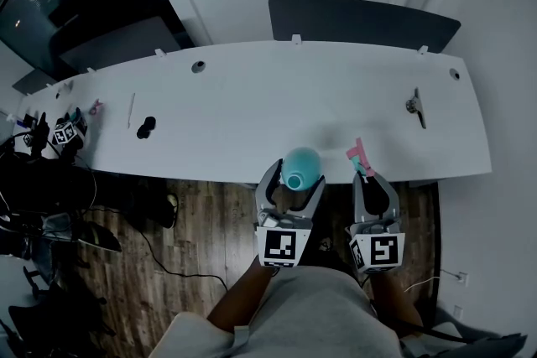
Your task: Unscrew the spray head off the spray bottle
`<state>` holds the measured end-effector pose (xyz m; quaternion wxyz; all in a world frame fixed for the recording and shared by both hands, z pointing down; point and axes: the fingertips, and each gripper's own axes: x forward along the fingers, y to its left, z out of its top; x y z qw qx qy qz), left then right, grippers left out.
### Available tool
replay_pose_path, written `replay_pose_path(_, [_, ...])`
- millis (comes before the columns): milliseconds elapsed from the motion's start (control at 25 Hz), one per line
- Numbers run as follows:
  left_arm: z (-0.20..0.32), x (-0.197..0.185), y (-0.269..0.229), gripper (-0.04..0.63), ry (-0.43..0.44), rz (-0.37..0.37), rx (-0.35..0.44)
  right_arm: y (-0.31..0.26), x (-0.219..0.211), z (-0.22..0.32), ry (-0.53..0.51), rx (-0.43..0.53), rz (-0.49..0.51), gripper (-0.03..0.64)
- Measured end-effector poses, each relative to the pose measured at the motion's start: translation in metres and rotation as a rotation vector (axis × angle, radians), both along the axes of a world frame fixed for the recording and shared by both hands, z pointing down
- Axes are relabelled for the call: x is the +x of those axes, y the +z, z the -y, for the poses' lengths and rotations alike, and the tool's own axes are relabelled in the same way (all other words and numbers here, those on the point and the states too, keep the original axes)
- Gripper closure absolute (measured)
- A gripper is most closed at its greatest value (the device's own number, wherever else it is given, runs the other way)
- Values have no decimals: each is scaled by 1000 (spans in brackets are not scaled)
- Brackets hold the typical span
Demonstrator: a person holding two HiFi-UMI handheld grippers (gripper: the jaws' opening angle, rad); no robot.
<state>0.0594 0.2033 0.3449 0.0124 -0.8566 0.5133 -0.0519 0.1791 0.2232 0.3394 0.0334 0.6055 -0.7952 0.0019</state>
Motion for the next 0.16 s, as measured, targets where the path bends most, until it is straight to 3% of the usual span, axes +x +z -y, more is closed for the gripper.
replay_pose_path(160, [0,-1,-2,236,-6,-6,0,-1,-2,-1,-2,-8,-1,558])
